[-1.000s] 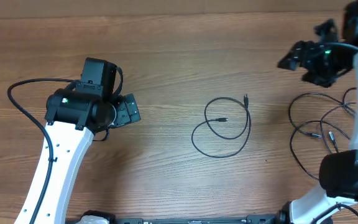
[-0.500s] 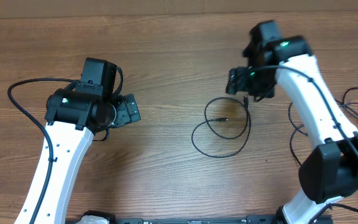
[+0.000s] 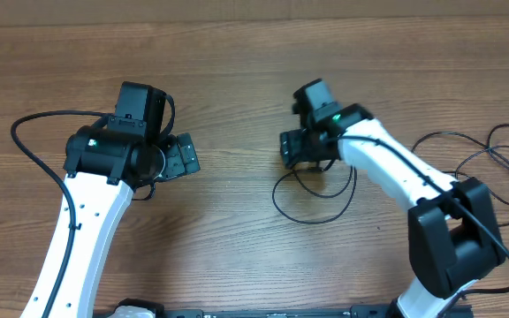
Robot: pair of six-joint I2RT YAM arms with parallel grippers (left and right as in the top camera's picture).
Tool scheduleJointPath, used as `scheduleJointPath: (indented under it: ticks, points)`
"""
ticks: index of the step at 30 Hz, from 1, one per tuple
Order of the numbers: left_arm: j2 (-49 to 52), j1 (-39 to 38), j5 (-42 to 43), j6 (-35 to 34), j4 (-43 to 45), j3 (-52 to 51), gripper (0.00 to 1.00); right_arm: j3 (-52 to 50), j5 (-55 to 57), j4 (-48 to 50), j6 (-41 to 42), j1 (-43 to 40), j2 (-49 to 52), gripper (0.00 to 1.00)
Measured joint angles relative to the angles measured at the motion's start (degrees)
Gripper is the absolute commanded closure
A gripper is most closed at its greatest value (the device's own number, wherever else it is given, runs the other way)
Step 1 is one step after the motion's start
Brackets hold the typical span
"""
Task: Untangle cables
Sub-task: 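Move the right gripper back over the remaining center cable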
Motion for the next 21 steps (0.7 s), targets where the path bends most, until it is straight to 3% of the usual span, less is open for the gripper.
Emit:
scheduleJointPath:
  ticks: [4,7,21]
  points:
    - [0.00,0.00,0.00,0.00,-0.04,0.00,0.00,-3.13,1.64,5.44,0.26,3.13,0.02,0.21]
    - [0.02,0.00,0.02,0.00,-0.09,0.00,0.00,-4.76,3.56,7.85,0.90,4.50,0.02,0.27]
    - [0.00,0.00,0.00,0.00,-0.33,0.00,0.00,-5.77,8.28,12.85,6.21,4.81,3.67,0.36]
